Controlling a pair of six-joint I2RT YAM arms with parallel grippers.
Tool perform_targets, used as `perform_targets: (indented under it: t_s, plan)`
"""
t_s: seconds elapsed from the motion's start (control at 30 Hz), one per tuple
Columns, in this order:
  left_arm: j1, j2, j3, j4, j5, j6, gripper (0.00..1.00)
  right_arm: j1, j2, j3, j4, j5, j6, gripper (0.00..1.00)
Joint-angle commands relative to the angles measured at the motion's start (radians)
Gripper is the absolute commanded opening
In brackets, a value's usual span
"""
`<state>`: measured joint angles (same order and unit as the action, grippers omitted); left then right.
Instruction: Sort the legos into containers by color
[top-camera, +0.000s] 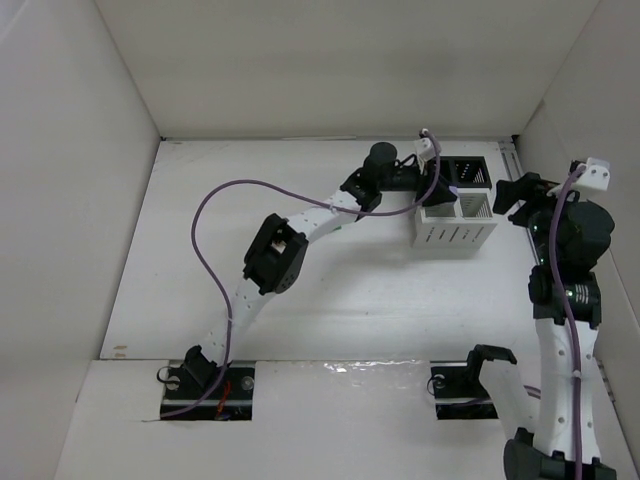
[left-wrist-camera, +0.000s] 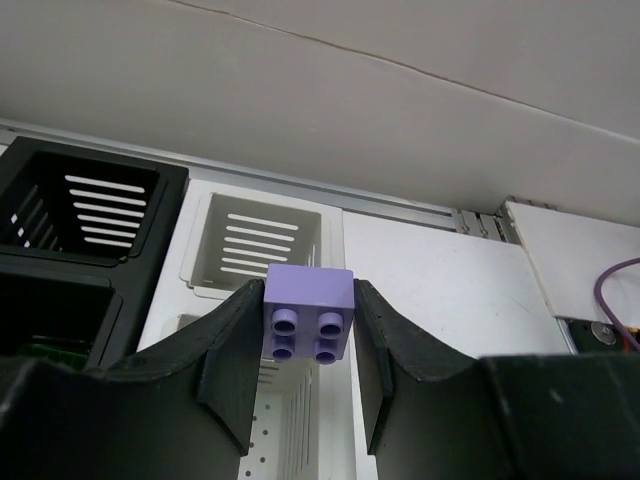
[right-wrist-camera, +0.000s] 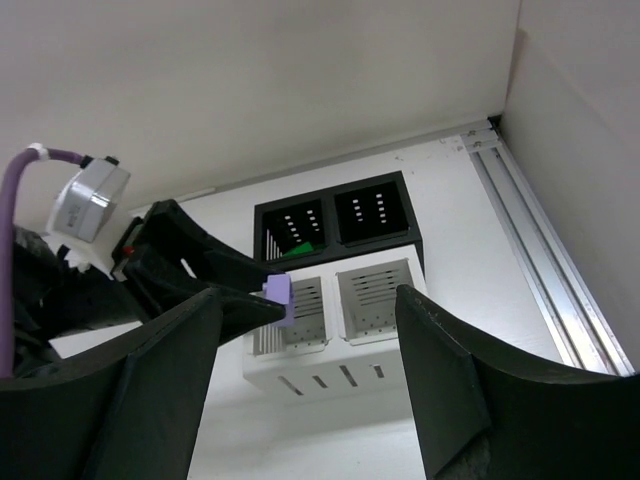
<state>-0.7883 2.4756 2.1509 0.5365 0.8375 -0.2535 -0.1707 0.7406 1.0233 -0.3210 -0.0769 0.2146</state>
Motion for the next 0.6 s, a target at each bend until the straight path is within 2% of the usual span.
perform_targets:
  t_s: [0.0,0.2,0.23,0.27,0.4,0.57]
  plan:
    - [-0.009,-0.027,0.018,0.027,0.003,-0.008,0.0,-0.006,-0.046,-0.002,-0.042,0.012,0.031,0.75]
    - [-0.009,-0.089,-0.079,-0.068,-0.04,0.101,0.02,-0.006,-0.109,-0.031,-0.064,0.023,0.04,0.75]
    - [-0.009,-0.089,-0.079,-0.078,-0.052,0.112,0.06,-0.006,-0.109,-0.031,-0.064,0.014,0.04,0.76]
    - [-0.009,-0.089,-0.079,-0.078,-0.052,0.112,0.15,-0.006,-0.109,-0.031,-0.075,0.005,0.049,0.76]
    - [0.0,-0.089,-0.069,-0.087,-0.061,0.123,0.28,-0.006,-0.099,-0.031,-0.075,-0.006,0.058,0.76]
    - [0.009,-0.08,-0.046,-0.076,-0.072,0.142,0.58,-0.006,-0.067,-0.031,-0.075,-0.061,0.058,0.79]
